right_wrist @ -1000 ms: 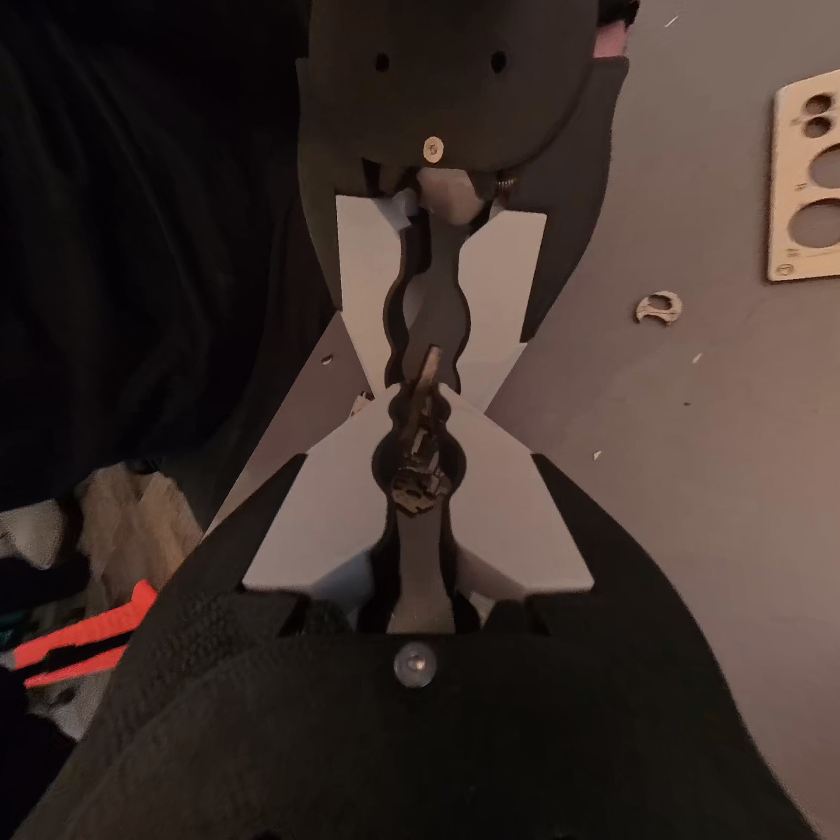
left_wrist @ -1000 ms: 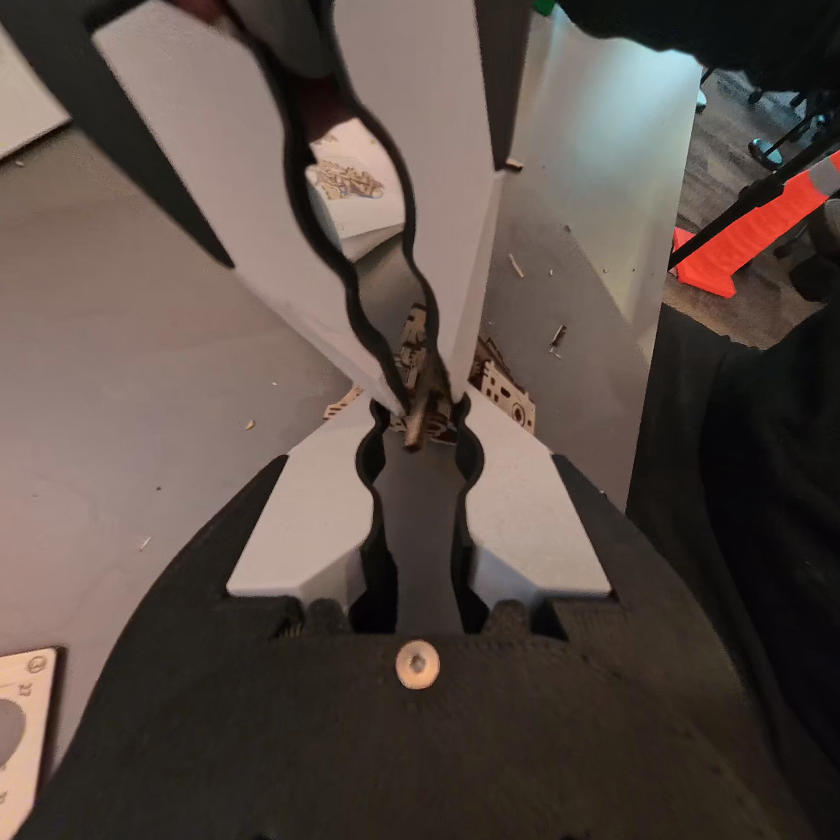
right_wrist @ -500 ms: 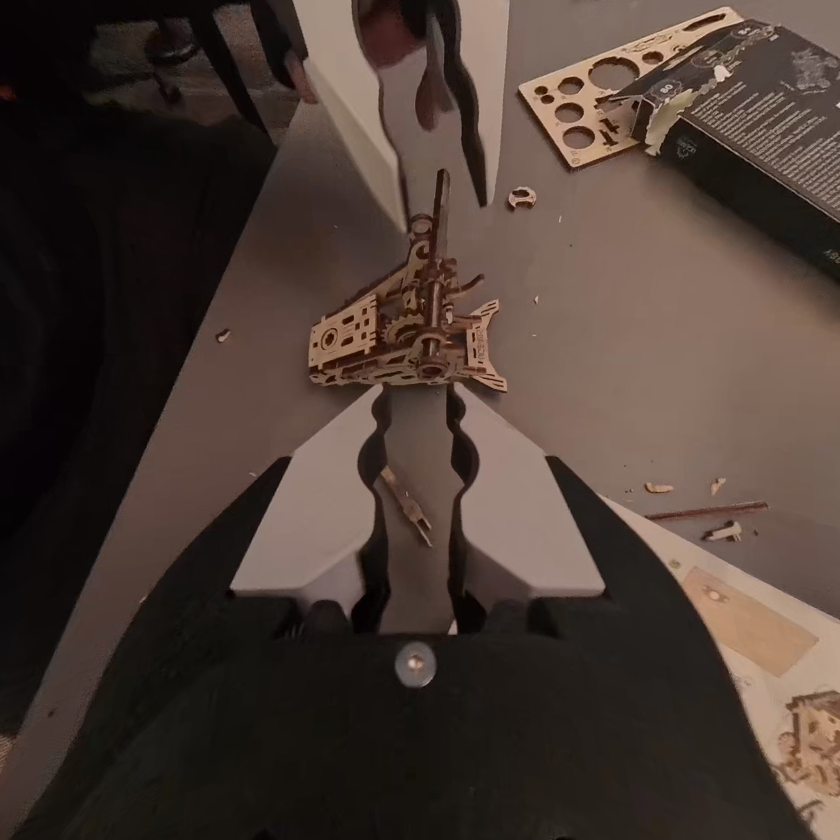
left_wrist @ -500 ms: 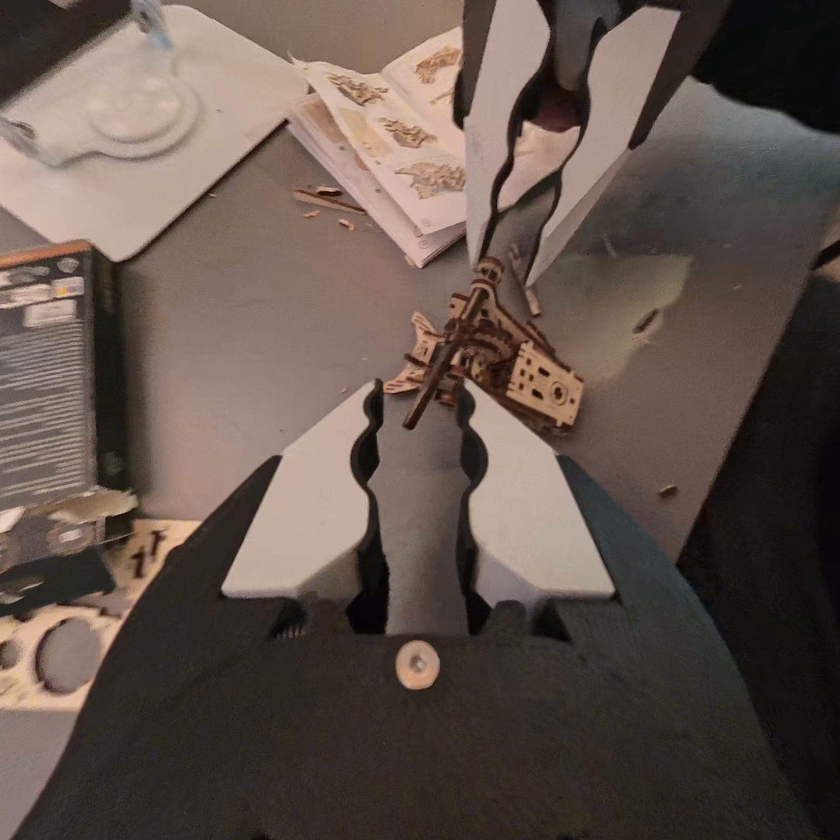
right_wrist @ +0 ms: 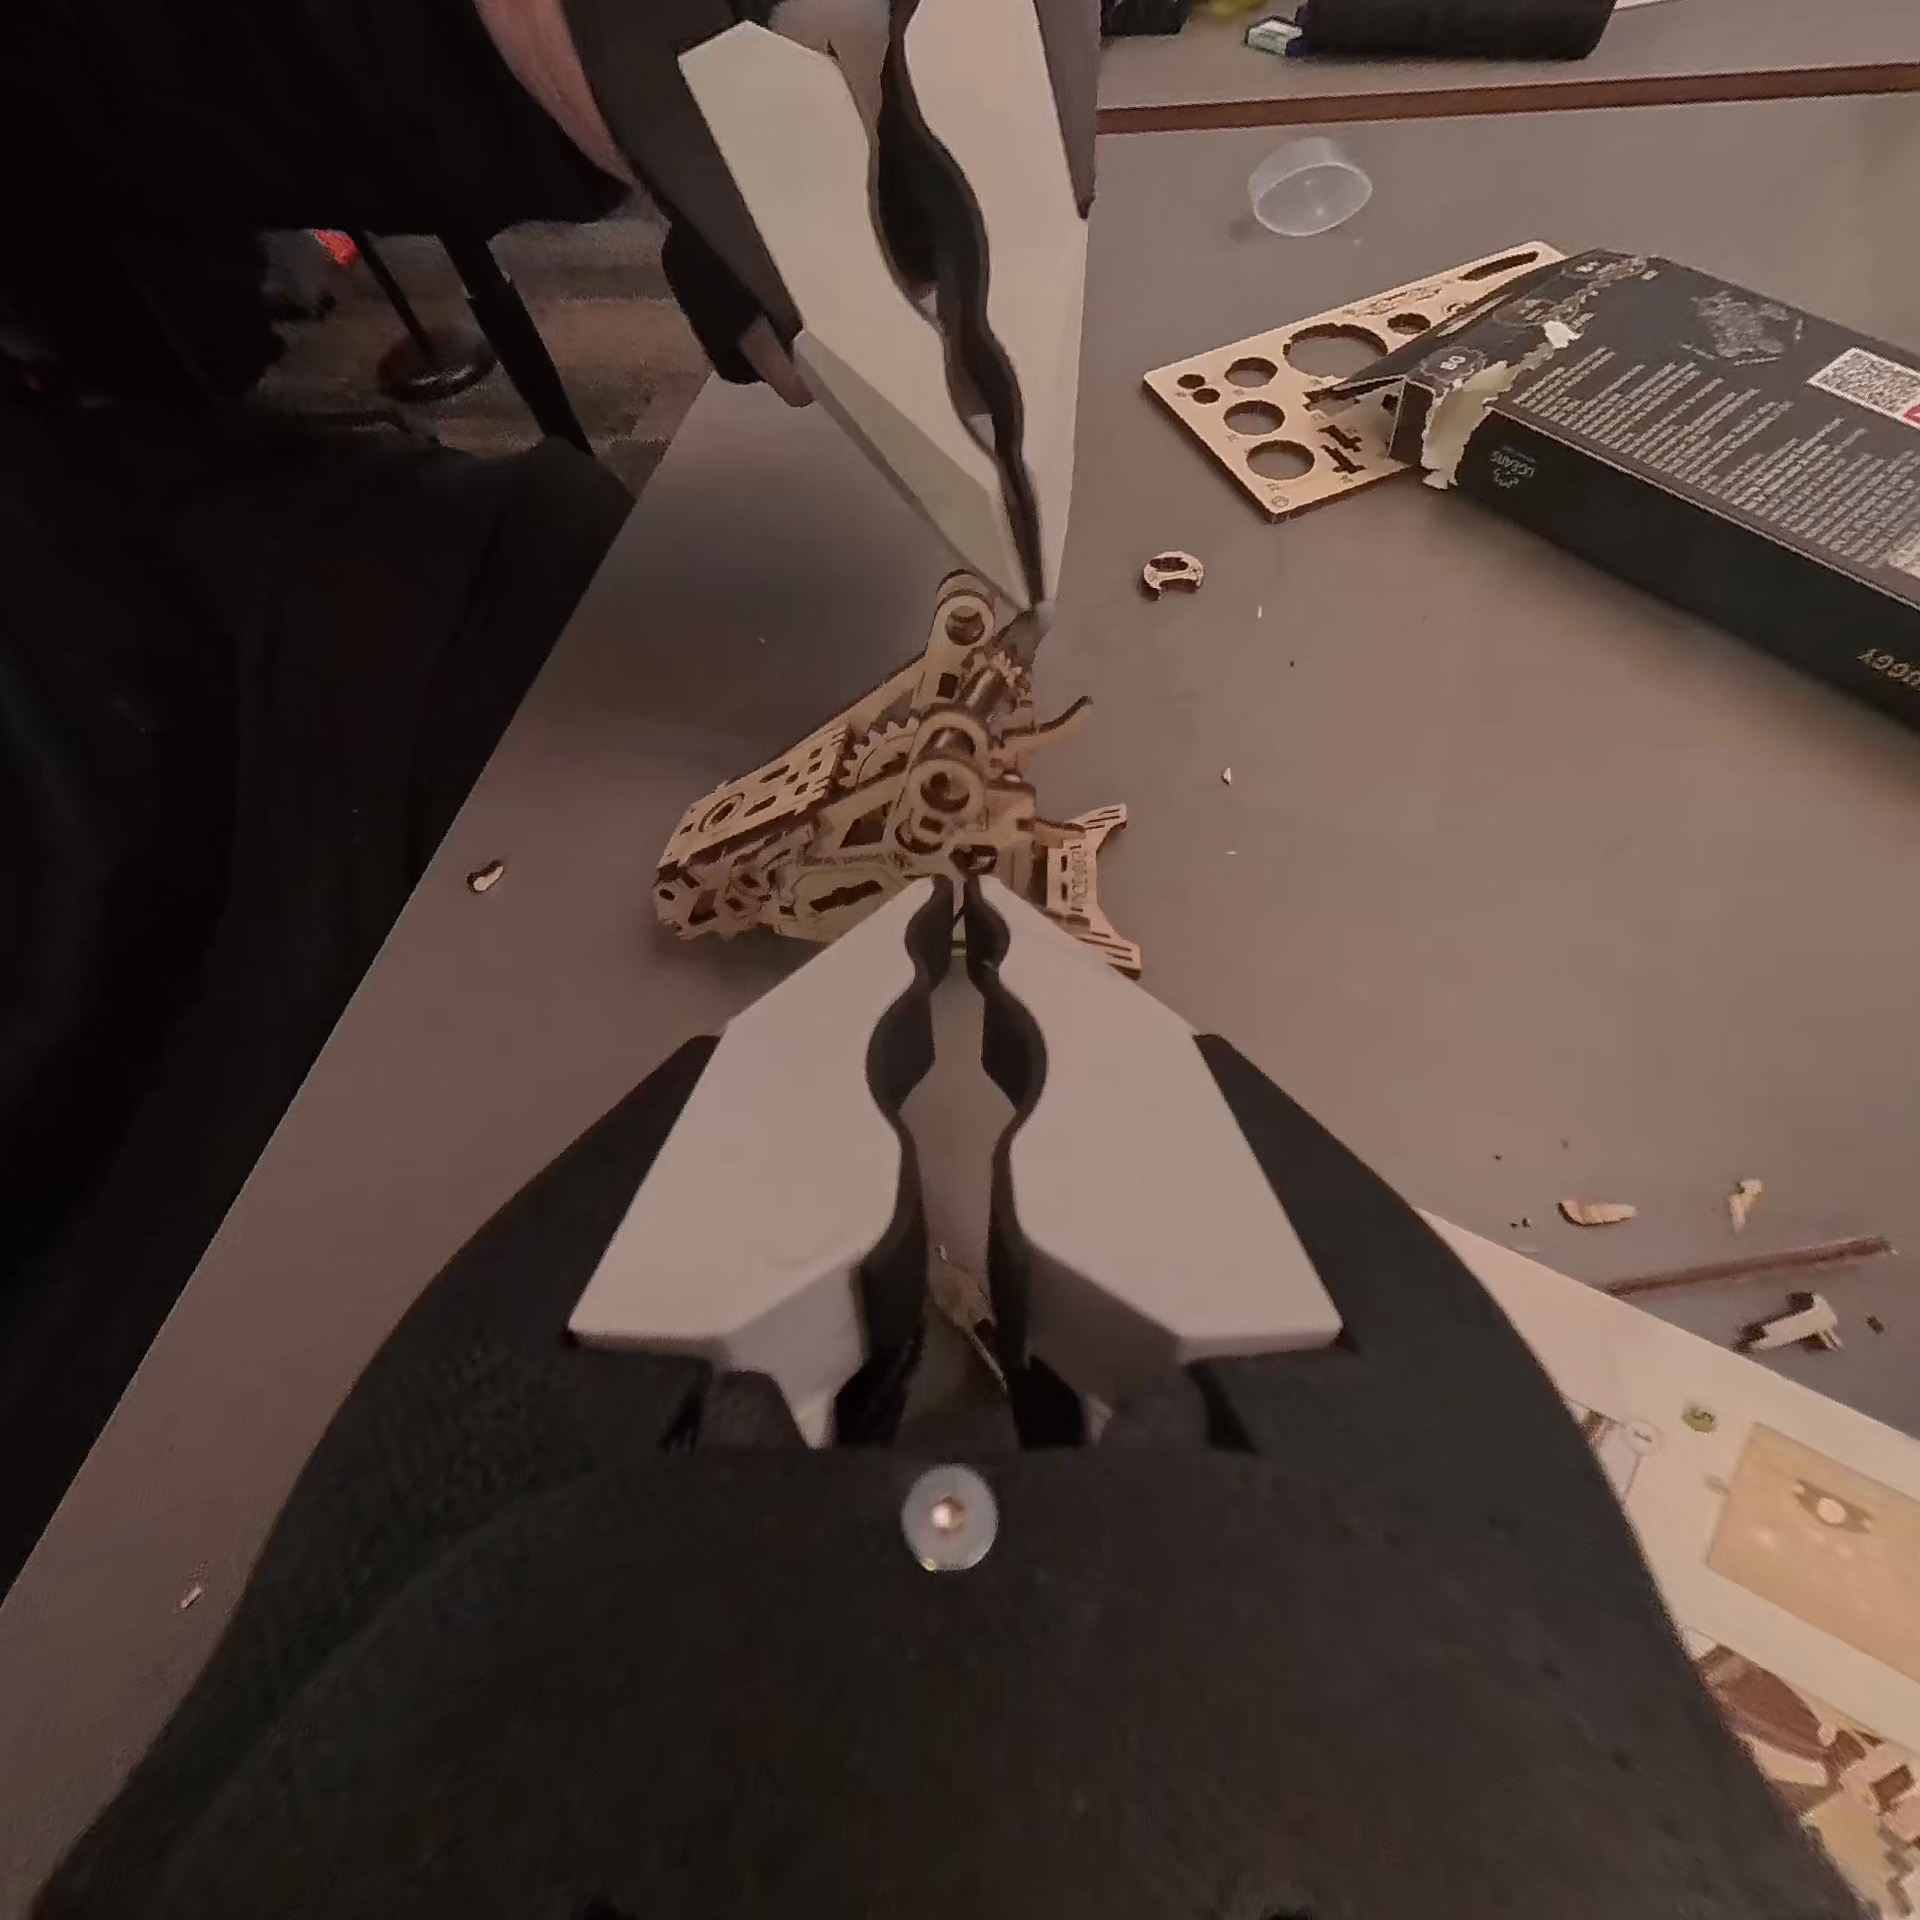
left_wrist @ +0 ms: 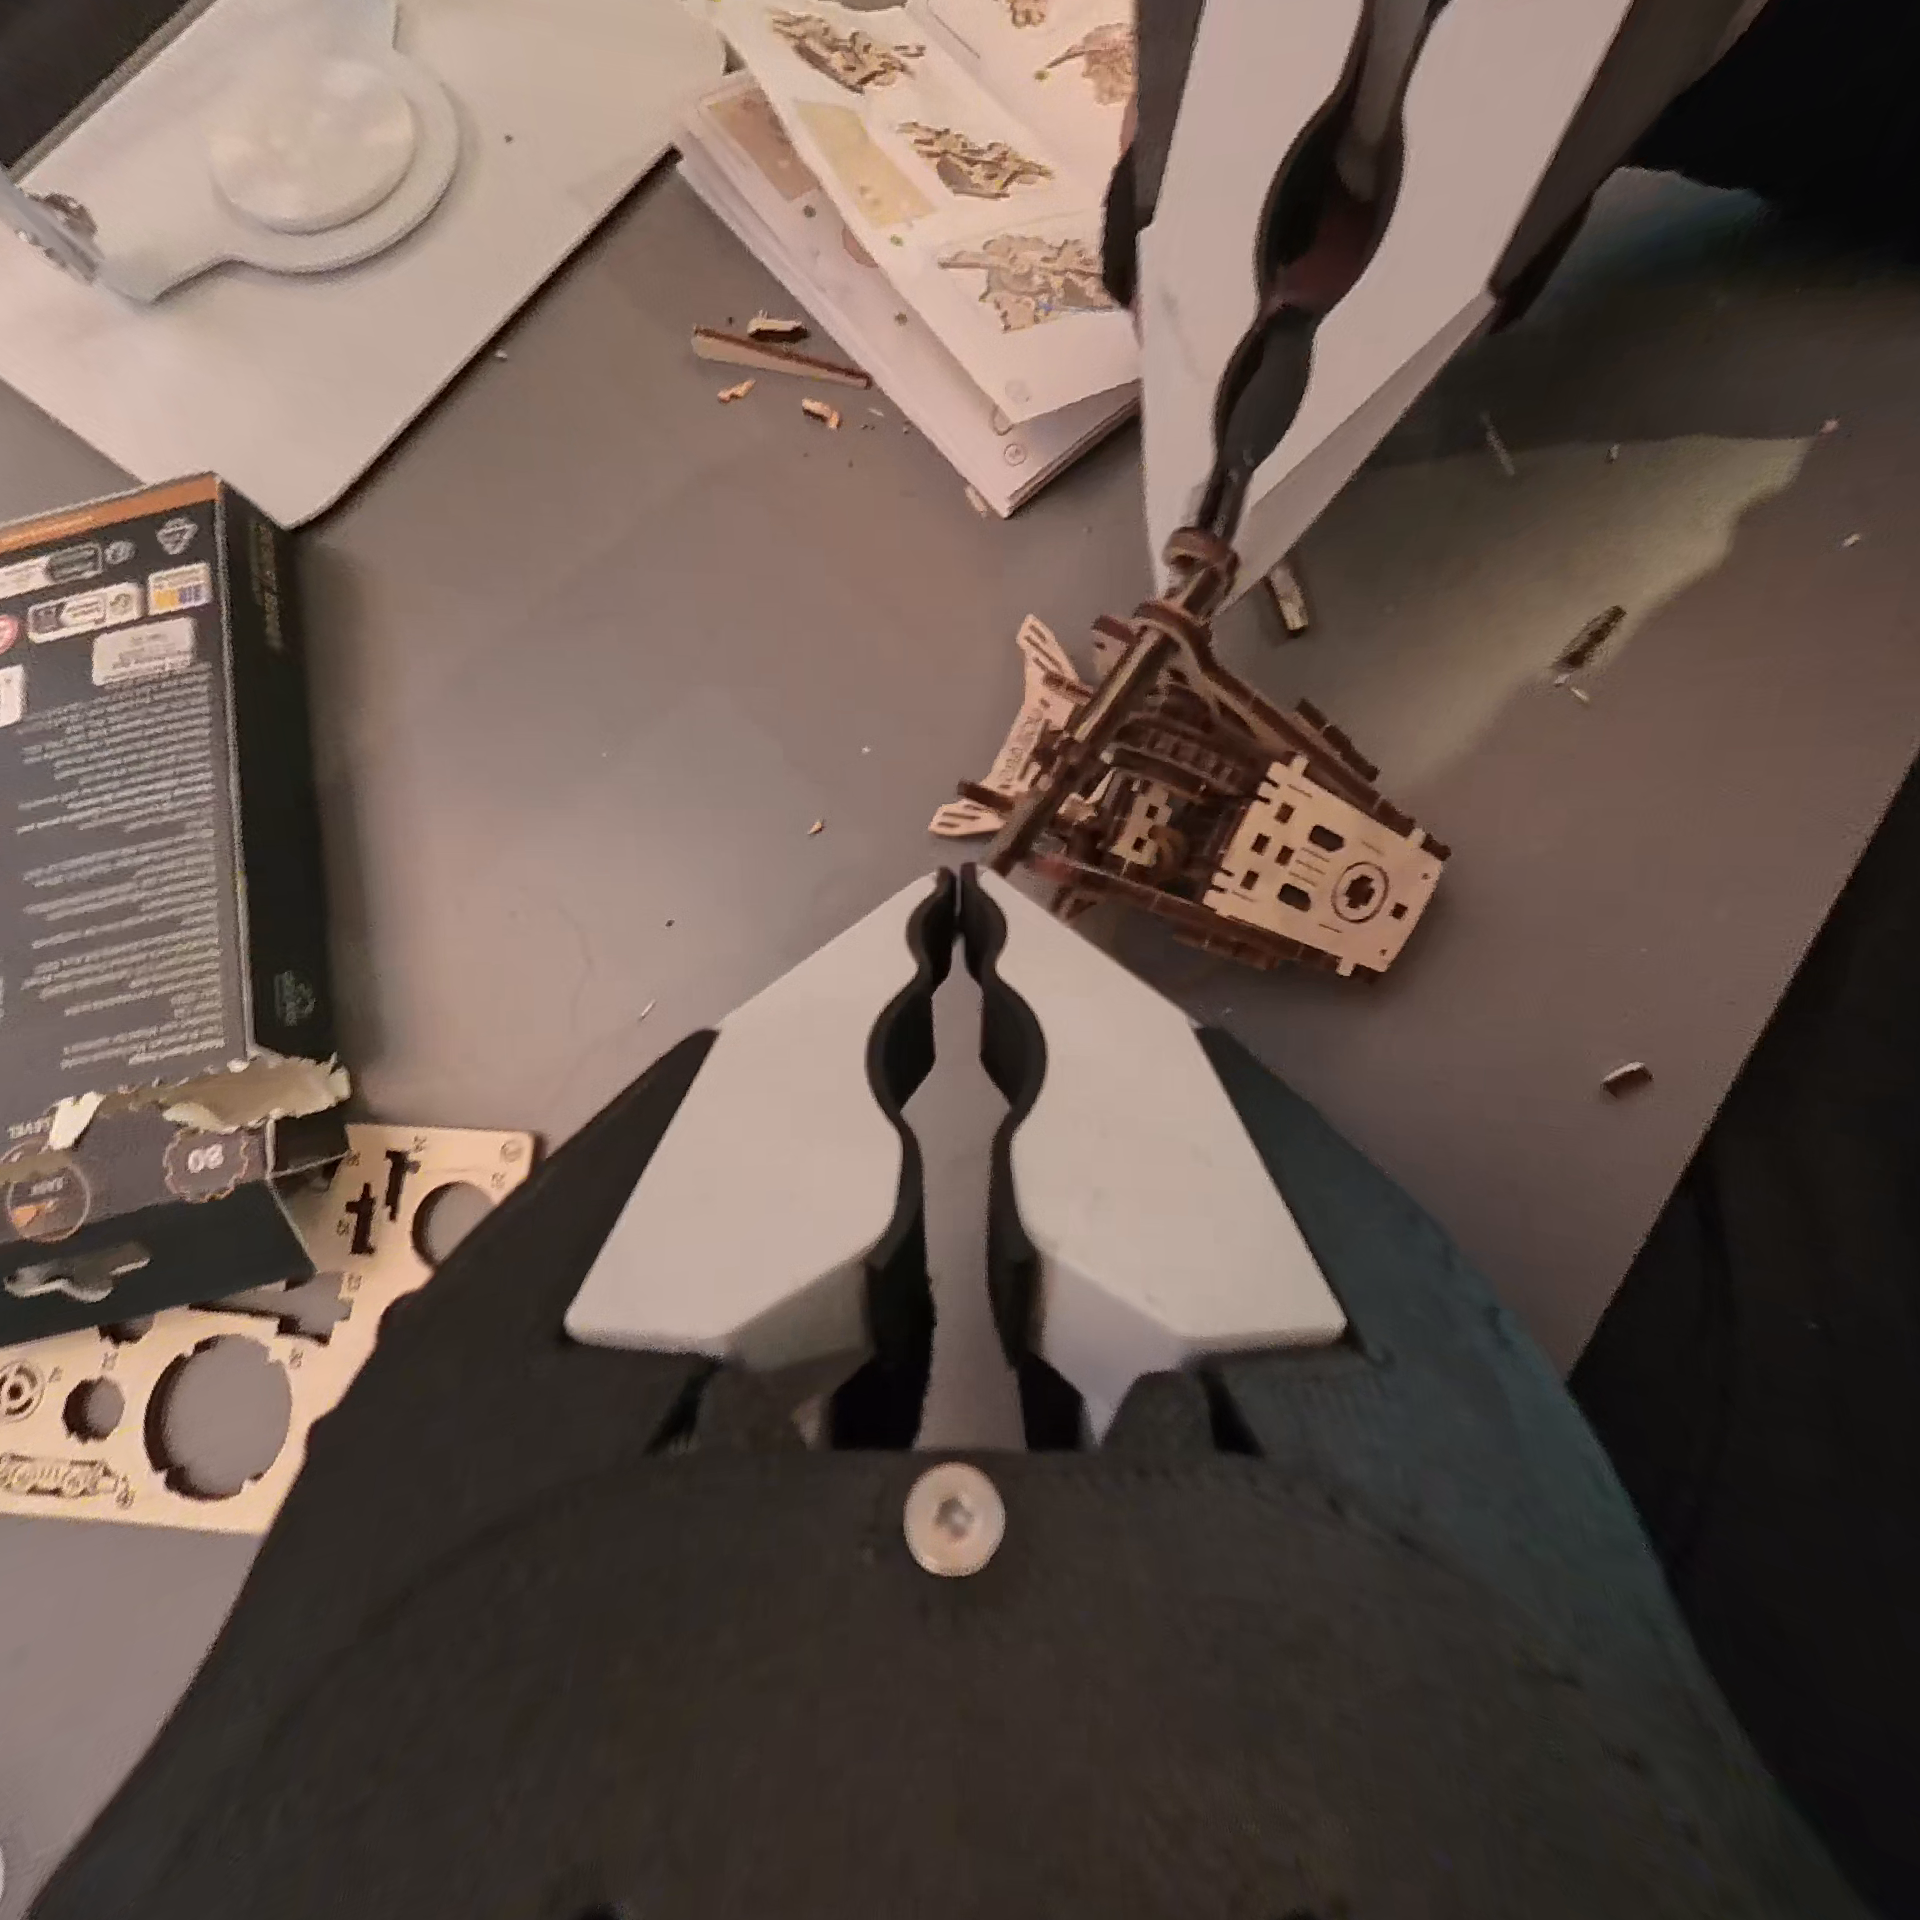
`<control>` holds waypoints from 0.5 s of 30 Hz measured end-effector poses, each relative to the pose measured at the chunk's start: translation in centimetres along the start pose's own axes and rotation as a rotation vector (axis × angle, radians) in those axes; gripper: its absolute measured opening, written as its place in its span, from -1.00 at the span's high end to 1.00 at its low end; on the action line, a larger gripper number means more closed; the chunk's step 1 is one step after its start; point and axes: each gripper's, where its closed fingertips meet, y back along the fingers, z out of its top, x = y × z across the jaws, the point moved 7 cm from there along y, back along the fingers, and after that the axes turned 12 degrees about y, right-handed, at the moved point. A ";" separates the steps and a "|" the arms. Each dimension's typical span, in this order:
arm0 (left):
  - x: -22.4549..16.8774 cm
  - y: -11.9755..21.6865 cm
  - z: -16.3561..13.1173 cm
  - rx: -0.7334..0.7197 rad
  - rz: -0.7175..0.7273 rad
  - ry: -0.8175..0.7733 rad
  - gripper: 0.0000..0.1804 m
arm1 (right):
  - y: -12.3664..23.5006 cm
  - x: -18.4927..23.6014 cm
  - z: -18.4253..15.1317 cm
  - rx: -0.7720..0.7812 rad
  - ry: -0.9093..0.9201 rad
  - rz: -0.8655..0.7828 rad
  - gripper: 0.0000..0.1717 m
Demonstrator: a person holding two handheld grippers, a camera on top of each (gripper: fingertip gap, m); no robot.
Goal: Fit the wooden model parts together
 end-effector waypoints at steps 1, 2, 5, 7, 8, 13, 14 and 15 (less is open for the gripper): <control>0.2 0.3 0.0 -0.016 0.005 0.008 0.97 | 0.0 0.0 0.1 -0.006 0.002 -0.001 1.00; 0.4 0.6 0.0 -0.025 -0.001 0.019 0.93 | 0.1 0.0 0.1 -0.015 0.004 -0.006 1.00; 1.1 1.0 -0.5 -0.018 -0.014 0.030 0.79 | 0.3 0.0 0.5 -0.032 0.014 -0.026 0.96; 1.1 0.8 -0.7 -0.003 -0.034 0.023 0.81 | 0.3 0.1 0.6 -0.030 0.022 -0.022 0.94; 0.9 0.5 -0.7 0.009 -0.042 0.004 0.81 | 0.3 0.1 0.6 -0.029 0.022 -0.025 0.92; 0.6 -0.6 -1.1 0.078 -0.069 -0.044 0.88 | 0.1 0.3 0.5 -0.037 0.020 -0.022 0.90; 0.6 -0.8 -1.2 0.087 -0.066 -0.054 0.90 | 0.1 0.3 0.5 -0.038 0.023 -0.023 0.90; 0.5 -0.9 -1.2 0.090 -0.072 -0.055 0.90 | 0.1 0.3 0.5 -0.040 0.022 -0.024 0.90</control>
